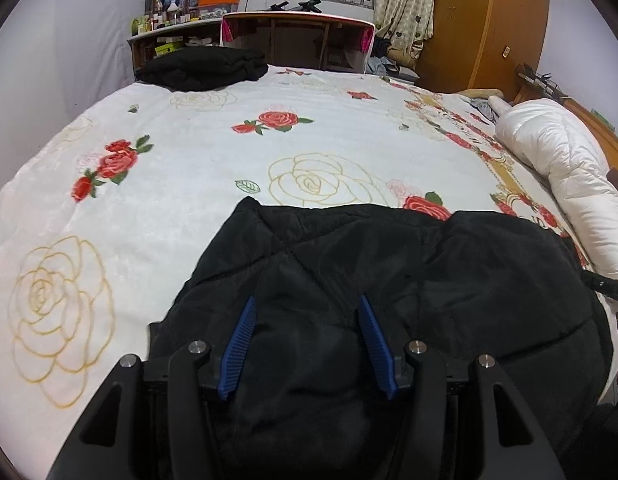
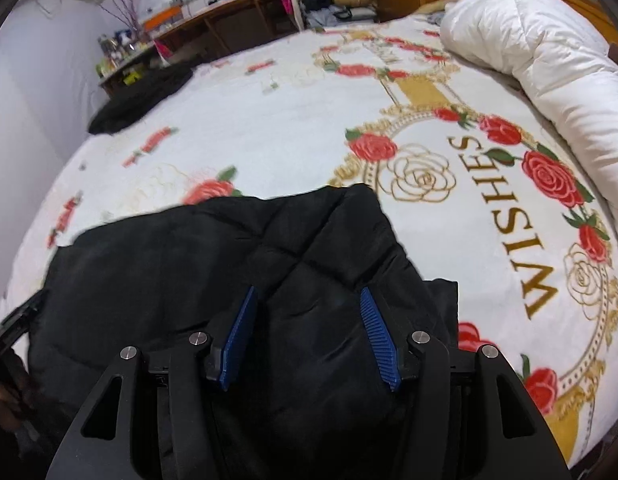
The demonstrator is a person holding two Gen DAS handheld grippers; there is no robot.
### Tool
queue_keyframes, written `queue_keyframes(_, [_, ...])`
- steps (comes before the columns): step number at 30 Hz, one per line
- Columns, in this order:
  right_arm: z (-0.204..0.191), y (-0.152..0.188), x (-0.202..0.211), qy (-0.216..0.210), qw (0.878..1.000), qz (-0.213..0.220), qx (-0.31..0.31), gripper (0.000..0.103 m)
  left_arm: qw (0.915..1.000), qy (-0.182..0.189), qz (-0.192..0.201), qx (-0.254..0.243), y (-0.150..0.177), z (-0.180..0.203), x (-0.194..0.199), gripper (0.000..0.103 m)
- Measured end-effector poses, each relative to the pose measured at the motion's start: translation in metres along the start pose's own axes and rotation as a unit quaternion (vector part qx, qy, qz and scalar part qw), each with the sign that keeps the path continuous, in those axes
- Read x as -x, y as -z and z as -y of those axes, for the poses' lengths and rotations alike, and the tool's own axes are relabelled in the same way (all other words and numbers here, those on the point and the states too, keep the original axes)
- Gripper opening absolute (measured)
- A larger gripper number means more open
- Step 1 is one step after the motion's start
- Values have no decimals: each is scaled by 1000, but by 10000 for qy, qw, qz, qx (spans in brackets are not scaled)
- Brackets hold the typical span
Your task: Fold large clothes
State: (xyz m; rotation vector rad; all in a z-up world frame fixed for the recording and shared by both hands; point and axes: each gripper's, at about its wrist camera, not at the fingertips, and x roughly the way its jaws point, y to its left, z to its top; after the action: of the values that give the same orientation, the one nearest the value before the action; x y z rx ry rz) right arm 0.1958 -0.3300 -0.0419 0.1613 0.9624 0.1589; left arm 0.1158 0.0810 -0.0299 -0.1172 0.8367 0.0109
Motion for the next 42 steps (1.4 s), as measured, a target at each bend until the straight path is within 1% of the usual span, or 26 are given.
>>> queue_keyframes(3, [-17, 8, 30, -57, 9997, 174, 182, 55, 9999, 79, 104, 43, 5, 5, 26, 58])
queue_keyframes(7, [-43, 27, 72, -205, 9980, 349, 495, 63, 9993, 260, 259, 114, 16, 15, 63, 61])
queue_keyframes(9, [-51, 38, 89, -277, 9971, 438, 553, 64, 9990, 331, 273, 101, 22, 20, 79, 71])
queue_keyframes(10, [-55, 43, 96, -293, 9968, 460, 580, 66, 9989, 361, 287, 61, 26, 23, 87, 72])
queue_keyframes(11, [-59, 50, 102, -306, 9965, 468, 618, 68, 9988, 374, 300, 0, 30, 25, 94, 72])
queue_keyframes(13, [-66, 62, 112, -265, 9958, 507, 711, 69, 9989, 332, 296, -132, 36, 31, 105, 72])
queue_keyframes(19, [-83, 89, 130, -151, 9944, 504, 917, 69, 9984, 397, 285, -294, 51, 39, 129, 72])
queue_keyframes(22, [-91, 98, 132, -132, 9928, 525, 1069, 69, 9983, 340, 297, -379, 57, 43, 132, 73])
queue_keyframes(24, [-93, 101, 129, -114, 9923, 491, 1133, 69, 9982, 301, 236, -460, 61, 47, 129, 73])
queue_keyframes(27, [-95, 103, 125, -138, 9924, 428, 1142, 69, 9983, 347, 116, -454, 64, 50, 123, 73])
queue_keyframes(42, [-102, 109, 123, -139, 9913, 360, 1260, 69, 9987, 258, -54, -429, 70, 51, 118, 73])
